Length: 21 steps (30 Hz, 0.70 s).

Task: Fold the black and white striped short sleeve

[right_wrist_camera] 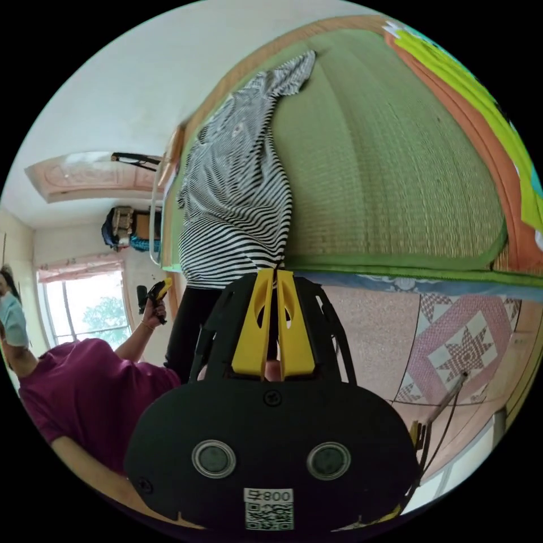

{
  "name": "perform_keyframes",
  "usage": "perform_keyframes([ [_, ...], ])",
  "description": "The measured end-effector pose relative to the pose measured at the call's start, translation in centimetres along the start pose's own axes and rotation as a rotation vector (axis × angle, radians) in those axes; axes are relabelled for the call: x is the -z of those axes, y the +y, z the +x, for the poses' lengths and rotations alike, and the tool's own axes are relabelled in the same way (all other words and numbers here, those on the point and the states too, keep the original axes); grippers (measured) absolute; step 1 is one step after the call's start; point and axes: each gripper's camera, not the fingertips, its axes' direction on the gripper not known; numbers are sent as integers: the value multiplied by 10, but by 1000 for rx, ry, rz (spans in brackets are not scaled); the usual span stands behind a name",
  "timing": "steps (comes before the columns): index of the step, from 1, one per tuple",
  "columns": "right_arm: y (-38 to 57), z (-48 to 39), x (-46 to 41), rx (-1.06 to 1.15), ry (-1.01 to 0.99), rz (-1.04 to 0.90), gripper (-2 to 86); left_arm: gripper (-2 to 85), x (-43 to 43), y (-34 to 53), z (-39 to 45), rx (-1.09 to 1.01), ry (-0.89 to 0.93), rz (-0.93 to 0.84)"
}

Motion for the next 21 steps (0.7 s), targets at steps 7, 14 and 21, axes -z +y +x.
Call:
perform_keyframes([
  [7, -42, 13, 2, -87, 138, 109, 5, 60, -35, -119, 51, -187, -101, -7],
  [14, -152, -43, -20, 76, 232, 199, 28, 72, -89, -255, 99, -289, -282, 26],
  [21, -251, -102, -67, 256, 426, 233, 45, 59, -149, -349, 135, -398, -647, -40],
])
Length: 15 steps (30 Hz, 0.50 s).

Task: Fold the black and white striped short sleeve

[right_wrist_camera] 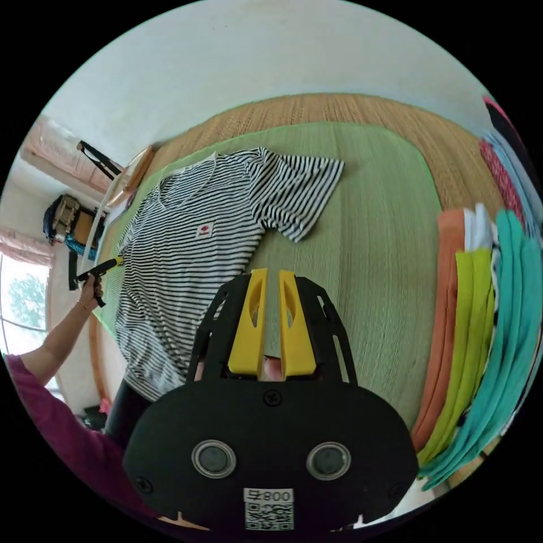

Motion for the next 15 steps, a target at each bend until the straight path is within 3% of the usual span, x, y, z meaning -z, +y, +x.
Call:
perform_keyframes([
  [6, -51, -21, -50, 57, 115, -17, 43, 19, 8, -59, -6, -25, -160, 52],
  [9, -59, -17, -74, 31, 120, -61, 39, 17, 13, -77, -19, 10, -115, 89],
  [15, -65, -31, -68, 60, 93, 64, 40, 35, 31, -90, -32, 43, 91, 265],
])
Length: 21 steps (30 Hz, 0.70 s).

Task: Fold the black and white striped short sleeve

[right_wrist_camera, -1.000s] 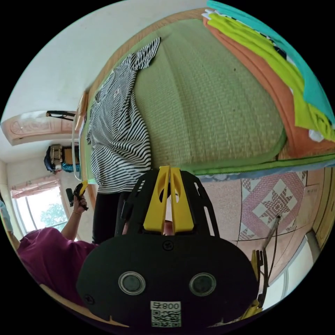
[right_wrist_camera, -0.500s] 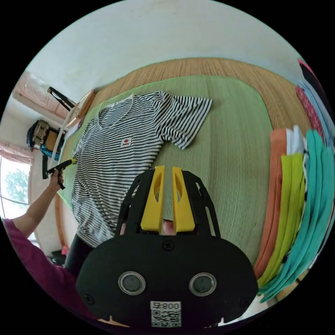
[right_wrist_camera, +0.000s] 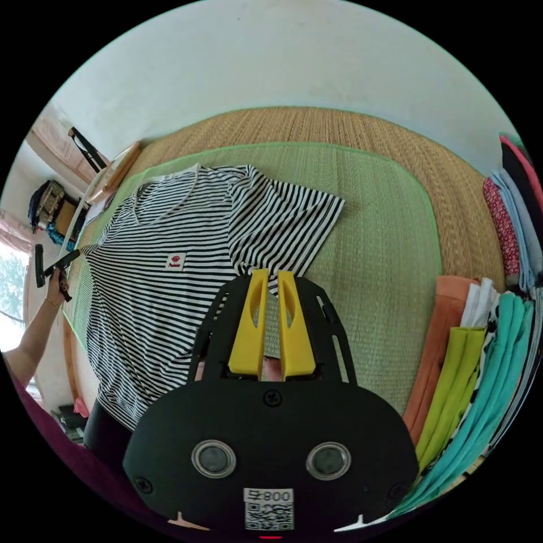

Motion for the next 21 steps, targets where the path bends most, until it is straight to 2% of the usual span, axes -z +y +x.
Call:
perform_keyframes([
  [4, -33, -16, -6, 42, -28, 61, 54, 59, 0, -21, -20, 78, 81, 110],
  [6, -54, -24, -15, 63, -47, 71, 59, 69, -9, -39, -21, 51, 106, 116],
  [11, -122, -62, -58, 163, -24, 72, 72, 85, -70, -110, -2, -82, 27, -25],
  [13, -141, -71, -74, 174, -21, 61, 75, 88, -100, -147, 9, -141, -61, -67],
  [21, -179, -93, -143, 185, 42, -33, 75, 65, -176, -216, 20, -198, -188, -178],
])
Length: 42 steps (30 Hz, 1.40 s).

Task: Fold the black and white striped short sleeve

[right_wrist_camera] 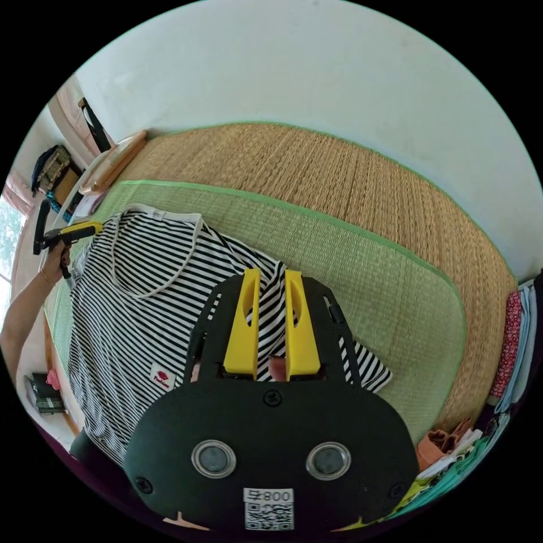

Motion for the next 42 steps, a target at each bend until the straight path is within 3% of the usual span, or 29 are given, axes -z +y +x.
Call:
perform_keyframes([
  [5, 5, -4, -11, -21, -15, 7, 26, 27, 5, -11, 3, -28, 6, 36],
  [7, 10, -6, -1, -15, 4, 35, 18, 22, 30, -9, -2, -12, 76, 132],
  [15, 69, -8, 133, 1, 22, 437, 7, 18, 122, -7, -22, -26, 169, 446],
  [18, 52, 9, 122, -52, -7, 418, 7, 18, 99, -39, -31, 29, 174, 403],
  [26, -12, 27, -9, -120, -7, 112, 14, 27, -4, -95, -30, 121, 193, 189],
  [33, 38, 58, -8, -195, -31, 206, 17, 58, 8, -62, -53, 114, 232, 241],
  [42, 111, 67, -29, -252, -202, 182, 22, 65, -4, -34, -44, 94, 174, 54],
])
